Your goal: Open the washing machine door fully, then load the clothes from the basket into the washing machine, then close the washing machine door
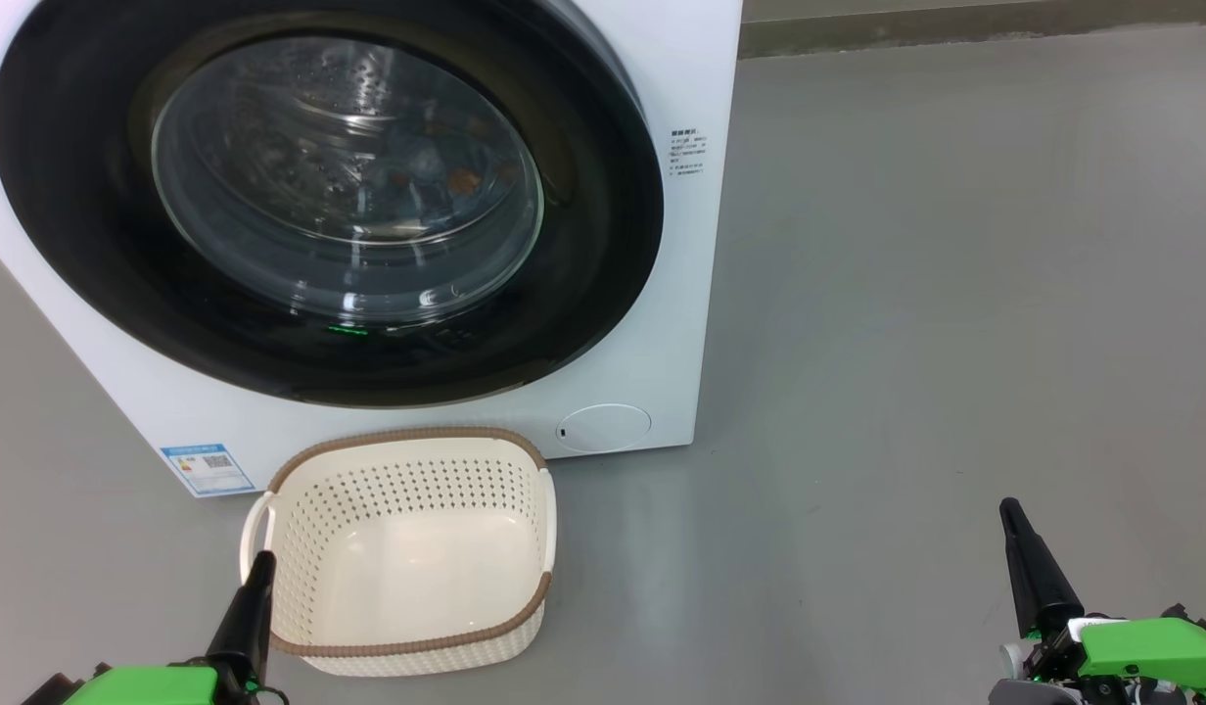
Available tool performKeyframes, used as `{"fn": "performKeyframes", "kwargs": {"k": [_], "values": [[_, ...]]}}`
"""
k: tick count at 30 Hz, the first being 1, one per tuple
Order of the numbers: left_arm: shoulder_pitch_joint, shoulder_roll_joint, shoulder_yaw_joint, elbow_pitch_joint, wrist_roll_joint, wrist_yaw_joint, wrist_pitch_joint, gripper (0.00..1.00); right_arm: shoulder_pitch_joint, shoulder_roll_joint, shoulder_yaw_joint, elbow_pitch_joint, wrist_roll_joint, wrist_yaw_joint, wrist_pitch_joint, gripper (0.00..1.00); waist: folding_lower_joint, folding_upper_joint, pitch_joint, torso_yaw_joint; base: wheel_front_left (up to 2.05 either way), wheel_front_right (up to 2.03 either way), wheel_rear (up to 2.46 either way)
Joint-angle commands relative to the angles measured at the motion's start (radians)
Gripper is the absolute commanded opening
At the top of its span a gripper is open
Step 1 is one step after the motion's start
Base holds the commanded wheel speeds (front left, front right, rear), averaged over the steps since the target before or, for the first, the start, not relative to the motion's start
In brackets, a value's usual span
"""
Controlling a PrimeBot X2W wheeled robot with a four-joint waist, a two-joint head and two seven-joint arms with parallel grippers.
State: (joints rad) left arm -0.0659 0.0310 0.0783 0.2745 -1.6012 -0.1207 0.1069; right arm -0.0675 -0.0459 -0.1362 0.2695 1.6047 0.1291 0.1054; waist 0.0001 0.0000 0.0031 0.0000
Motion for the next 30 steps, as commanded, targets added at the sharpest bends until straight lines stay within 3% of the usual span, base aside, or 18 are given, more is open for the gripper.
{"fn": "performKeyframes", "kwargs": {"k": [1,30], "values": [[-0.042,0.019,0.035,-0.029,-0.008,-0.010,0.006,0.00,-0.040,-0.004,0.022,-0.025,0.004,0.002,0.008,0.00,0.0000,0.0000,0.000,0.000,0.00,0.00,0.00],[-0.042,0.019,0.035,-0.029,-0.008,-0.010,0.006,0.00,-0.040,-0.004,0.022,-0.025,0.004,0.002,0.008,0.00,0.0000,0.0000,0.000,0.000,0.00,0.00,0.00]]}}
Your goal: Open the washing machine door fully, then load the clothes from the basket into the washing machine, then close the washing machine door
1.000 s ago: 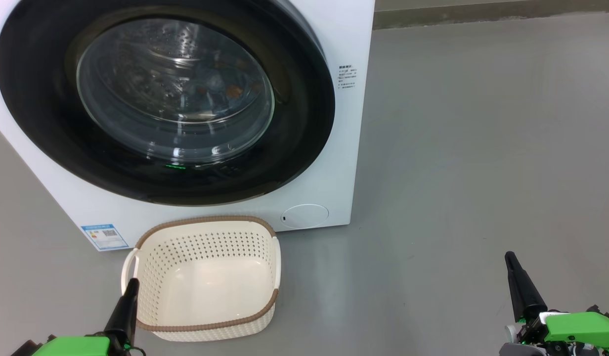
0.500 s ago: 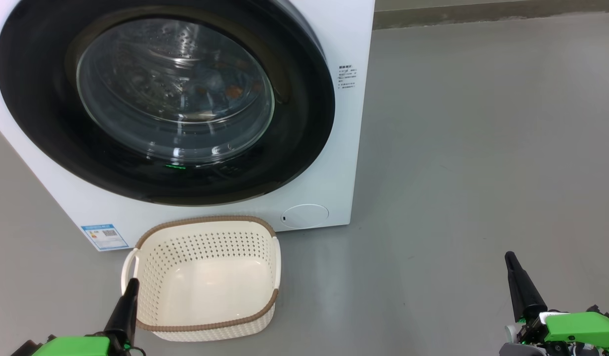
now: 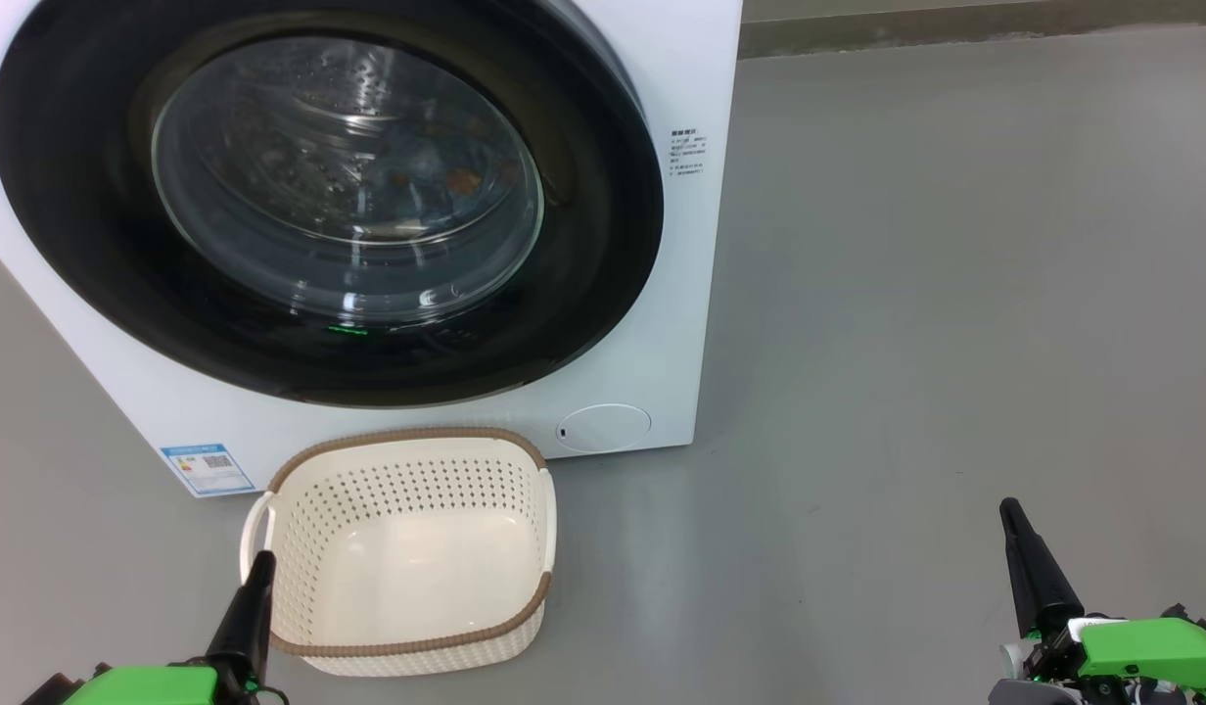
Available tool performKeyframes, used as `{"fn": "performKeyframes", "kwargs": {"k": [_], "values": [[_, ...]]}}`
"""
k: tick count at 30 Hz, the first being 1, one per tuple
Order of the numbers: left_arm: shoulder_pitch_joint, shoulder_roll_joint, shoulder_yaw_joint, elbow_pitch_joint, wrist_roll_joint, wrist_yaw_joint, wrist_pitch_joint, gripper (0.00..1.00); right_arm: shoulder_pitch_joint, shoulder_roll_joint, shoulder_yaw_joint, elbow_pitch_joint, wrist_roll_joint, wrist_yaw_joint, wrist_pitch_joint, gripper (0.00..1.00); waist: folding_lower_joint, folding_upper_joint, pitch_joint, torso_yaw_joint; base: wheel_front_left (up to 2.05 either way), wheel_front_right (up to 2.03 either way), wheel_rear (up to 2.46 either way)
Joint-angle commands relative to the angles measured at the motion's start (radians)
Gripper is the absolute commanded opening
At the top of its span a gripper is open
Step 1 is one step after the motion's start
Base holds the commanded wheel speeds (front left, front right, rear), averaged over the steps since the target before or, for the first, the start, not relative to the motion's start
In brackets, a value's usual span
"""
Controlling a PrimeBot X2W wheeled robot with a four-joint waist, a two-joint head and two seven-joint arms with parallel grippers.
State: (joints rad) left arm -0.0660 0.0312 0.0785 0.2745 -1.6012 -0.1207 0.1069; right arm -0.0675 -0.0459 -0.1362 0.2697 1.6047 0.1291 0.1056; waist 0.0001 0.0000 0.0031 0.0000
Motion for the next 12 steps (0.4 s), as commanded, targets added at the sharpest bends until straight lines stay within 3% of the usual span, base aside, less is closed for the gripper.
{"fn": "performKeyframes", "kwargs": {"k": [1,12], "values": [[-0.042,0.019,0.035,-0.029,-0.008,-0.010,0.006,0.00,-0.040,-0.004,0.022,-0.025,0.004,0.002,0.008,0.00,0.0000,0.0000,0.000,0.000,0.00,0.00,0.00],[-0.042,0.019,0.035,-0.029,-0.008,-0.010,0.006,0.00,-0.040,-0.004,0.022,-0.025,0.004,0.002,0.008,0.00,0.0000,0.0000,0.000,0.000,0.00,0.00,0.00]]}}
